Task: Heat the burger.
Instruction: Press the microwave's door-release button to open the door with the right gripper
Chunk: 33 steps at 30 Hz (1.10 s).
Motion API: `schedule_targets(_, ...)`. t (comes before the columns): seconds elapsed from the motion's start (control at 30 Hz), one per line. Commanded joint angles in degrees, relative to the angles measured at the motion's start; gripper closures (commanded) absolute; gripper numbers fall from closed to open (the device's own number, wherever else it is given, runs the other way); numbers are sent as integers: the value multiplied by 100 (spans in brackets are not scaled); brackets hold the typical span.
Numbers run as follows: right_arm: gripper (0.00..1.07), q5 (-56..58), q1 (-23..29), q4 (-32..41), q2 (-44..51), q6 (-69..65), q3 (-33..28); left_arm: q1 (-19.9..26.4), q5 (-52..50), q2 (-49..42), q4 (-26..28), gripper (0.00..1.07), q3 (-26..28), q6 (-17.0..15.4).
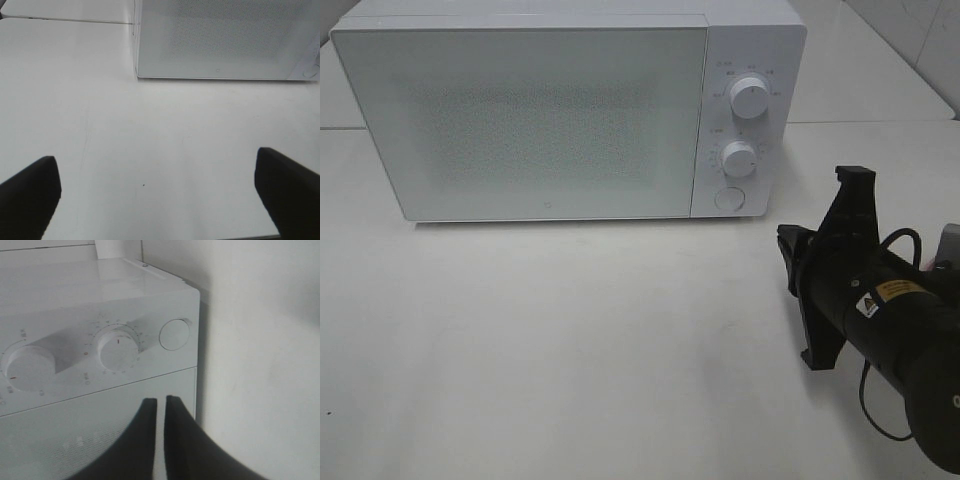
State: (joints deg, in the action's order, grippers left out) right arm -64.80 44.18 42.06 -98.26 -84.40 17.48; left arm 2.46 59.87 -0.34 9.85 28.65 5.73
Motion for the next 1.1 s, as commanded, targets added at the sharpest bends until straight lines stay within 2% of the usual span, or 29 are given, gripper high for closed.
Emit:
schedule_targets(0.03,107,201,-11,-40,0,-34,6,-17,-57,-138,46,9,-29,-6)
schedule_targets(0.23,107,223,-11,57,-206,-34,80,-17,-57,-138,46,9,-29,-6)
schedule_targets(0.6,107,201,-23,-40,-945,-86,630,-17,-57,-138,46,9,-29,-6)
schedule_targets(0.87,106,321,-647,-716,-1341,-74,1243,-17,-57,-138,46,9,-29,-6)
schedule_targets(1.1,107,579,-814,-871,-1564,-52,1673,-17,-57,-138,46,9,-29,-6)
